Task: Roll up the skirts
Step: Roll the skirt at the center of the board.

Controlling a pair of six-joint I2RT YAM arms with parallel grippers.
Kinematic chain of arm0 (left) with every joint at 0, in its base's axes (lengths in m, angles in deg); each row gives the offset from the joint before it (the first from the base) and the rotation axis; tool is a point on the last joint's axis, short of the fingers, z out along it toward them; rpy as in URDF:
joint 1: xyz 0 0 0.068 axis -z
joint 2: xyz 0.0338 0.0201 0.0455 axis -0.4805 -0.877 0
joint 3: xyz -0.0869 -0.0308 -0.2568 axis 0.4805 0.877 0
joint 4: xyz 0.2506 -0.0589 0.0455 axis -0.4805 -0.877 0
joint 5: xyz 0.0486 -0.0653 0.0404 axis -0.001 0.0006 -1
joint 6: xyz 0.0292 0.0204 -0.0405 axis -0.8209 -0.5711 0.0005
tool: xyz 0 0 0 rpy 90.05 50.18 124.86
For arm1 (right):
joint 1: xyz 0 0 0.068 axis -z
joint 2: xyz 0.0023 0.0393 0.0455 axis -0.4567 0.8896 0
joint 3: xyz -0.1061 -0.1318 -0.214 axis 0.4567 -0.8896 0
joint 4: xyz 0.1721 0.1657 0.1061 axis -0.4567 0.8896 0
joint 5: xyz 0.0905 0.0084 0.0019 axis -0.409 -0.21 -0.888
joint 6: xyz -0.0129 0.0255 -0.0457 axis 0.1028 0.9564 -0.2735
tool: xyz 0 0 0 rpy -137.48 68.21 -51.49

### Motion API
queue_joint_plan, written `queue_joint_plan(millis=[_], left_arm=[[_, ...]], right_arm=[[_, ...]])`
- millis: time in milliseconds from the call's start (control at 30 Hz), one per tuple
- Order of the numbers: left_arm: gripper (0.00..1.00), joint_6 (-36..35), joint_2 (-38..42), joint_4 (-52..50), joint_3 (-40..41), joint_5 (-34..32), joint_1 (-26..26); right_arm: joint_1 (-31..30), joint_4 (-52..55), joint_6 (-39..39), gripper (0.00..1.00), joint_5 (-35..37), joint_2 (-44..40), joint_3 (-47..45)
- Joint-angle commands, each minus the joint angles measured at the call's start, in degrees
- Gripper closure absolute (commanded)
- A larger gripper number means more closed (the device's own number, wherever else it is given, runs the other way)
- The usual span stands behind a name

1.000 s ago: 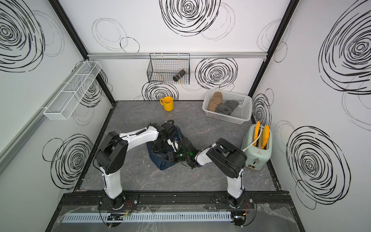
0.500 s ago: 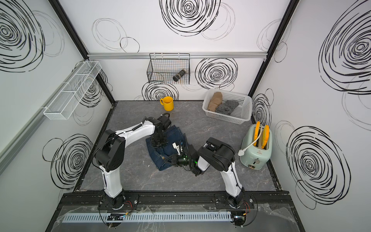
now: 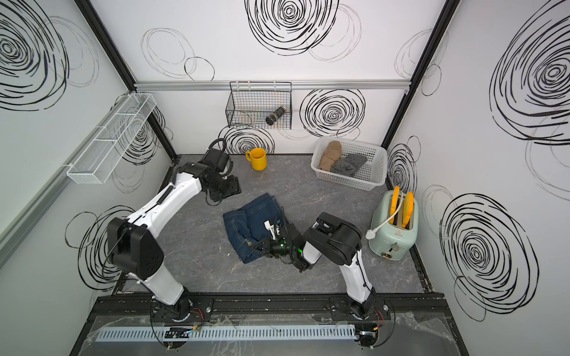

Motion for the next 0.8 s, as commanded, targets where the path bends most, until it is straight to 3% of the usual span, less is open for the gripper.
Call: queue_joint_plan(millis=[0,100,200,300,467,567,767], left_arm=[[0.41,-4.3,9.9,4.9,13.5,5.0,1.2],[0.41,-3.0,14.1,10.8,22.8,8.1,3.1],[0.42,0.0,13.5,12.7,26.3,8.5,6.5],[0.37,6.1,13.9,14.5,29.6,4.0,9.6],[0.36,18.6,13.9,17.7,37.5,2.2,10.1],[0.32,19.1,12.4,12.4,35.5,-2.9,10.7],[0.25,16.4,16.2,18.6,40.6,0.9,10.1]], right_arm=[[-1.5,11.6,0.7,1.00,-2.1,0.9,-2.3],[-1.6,13.9,-0.9,1.00,-2.2,0.2,-1.8],[-1.8,16.1,-2.1,1.00,-1.9,-0.8,-1.6],[-2.3,18.7,-4.2,1.00,-1.6,-2.5,-2.0],[-3.4,24.1,-8.0,1.00,0.4,-5.4,-2.7],[-3.7,25.3,-8.8,1.00,0.6,-5.8,-2.9],[-4.6,29.1,-11.6,1.00,1.9,-6.7,-2.3]])
